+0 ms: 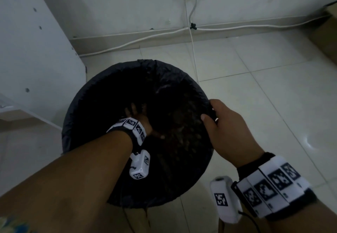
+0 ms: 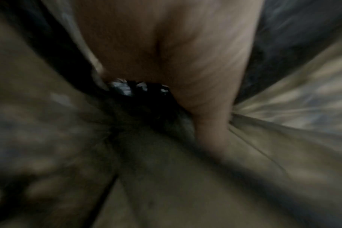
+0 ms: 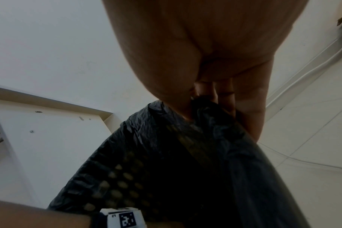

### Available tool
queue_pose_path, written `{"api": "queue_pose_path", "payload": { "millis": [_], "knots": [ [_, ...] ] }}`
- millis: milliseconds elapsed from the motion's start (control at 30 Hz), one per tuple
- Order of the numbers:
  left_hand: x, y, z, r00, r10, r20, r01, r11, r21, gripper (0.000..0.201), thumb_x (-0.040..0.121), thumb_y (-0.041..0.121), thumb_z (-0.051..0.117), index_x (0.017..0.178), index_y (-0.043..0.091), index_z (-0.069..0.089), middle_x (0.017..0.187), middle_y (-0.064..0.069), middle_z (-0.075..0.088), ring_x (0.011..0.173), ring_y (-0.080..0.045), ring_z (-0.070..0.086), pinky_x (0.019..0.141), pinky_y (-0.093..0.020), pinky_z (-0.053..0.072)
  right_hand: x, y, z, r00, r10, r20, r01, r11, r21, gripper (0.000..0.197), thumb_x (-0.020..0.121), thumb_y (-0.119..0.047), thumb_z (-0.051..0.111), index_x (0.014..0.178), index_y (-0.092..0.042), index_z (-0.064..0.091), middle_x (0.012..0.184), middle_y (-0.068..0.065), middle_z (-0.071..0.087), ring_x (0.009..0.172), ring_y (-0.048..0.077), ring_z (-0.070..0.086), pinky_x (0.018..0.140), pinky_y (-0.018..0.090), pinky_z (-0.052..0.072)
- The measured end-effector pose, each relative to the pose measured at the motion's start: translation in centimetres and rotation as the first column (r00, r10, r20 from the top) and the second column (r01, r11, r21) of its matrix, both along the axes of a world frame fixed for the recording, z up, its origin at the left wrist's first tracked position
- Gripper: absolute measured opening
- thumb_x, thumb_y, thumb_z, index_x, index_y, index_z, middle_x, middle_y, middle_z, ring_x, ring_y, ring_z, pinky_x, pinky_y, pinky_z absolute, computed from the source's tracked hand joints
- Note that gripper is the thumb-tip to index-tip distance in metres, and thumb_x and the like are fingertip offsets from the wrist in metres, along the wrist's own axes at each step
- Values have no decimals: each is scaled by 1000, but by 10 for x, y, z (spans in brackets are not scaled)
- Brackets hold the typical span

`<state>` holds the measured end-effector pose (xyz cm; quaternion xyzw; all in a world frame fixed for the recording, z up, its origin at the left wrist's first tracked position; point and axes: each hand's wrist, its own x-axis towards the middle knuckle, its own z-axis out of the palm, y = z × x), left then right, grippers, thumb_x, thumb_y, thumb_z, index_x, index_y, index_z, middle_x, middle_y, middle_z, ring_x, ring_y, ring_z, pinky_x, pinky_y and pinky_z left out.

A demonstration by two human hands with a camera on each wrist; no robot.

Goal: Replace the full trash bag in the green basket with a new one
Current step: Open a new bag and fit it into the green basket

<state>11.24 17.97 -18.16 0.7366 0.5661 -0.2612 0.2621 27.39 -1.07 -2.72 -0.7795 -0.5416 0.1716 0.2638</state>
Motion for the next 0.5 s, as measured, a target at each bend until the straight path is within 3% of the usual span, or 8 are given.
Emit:
{"api": "queue_pose_path", "payload": {
  "millis": [67,100,167,200,267,333,433,500],
  "knots": [
    [1,-5,2,995,64,83,-68,997,47,148,45,85,72,160,24,2,166,-15,8,151,-39,16,122,-52,20,1,2,0,1000,-6,7,6,1000,3,15,99,-23,50,109,-13,55,87,3,63,66,15,58,55,24,43],
    [4,-10,5,975,142,169,-163,979,120,134,52,80,73,159,21,16,163,-16,22,146,-37,28,120,-49,28,1,2,1,1000,-7,9,7,1000,0,15,99,-23,50,110,-13,55,87,3,63,67,16,59,54,23,41],
    [10,-18,10,934,170,314,-254,934,250,91,74,57,74,147,12,43,149,-19,44,134,-37,45,111,-46,39,-1,4,4,1000,-2,6,2,1000,-5,15,99,-23,50,110,-14,55,87,3,63,68,18,59,56,28,42],
    [13,-22,14,918,144,369,-242,942,233,73,81,46,73,140,8,50,143,-20,51,129,-37,50,108,-45,42,-2,5,4,1000,3,2,-3,1000,-5,14,99,-23,50,109,-14,54,87,3,63,68,19,59,58,31,44],
    [20,-25,13,890,107,443,-168,981,100,66,88,35,70,142,6,47,147,-21,47,135,-38,46,112,-44,38,-5,5,5,1000,15,-1,-15,1000,-2,13,99,-23,51,107,-14,54,85,3,63,66,19,58,61,33,47],
    [22,-26,16,880,75,470,-56,997,-54,74,93,30,66,154,10,31,158,-17,35,144,-33,36,118,-38,28,-6,6,6,1000,15,-1,-15,1000,-5,12,98,-23,51,106,-14,54,84,3,63,66,19,58,61,34,48],
    [17,-24,15,897,-112,427,148,988,-51,84,98,37,58,160,25,3,167,-6,12,153,-29,15,121,-34,16,-7,8,7,1000,11,9,-11,1000,-3,12,98,-23,51,104,-14,54,84,3,62,65,19,57,60,33,45],
    [13,-24,13,906,-130,402,156,987,-34,88,96,43,58,158,33,-3,167,-2,-6,155,-30,-1,123,-40,8,-7,9,7,1000,15,11,-15,1000,0,12,98,-23,51,104,-13,54,84,4,62,65,19,56,61,33,45]
  ]
}}
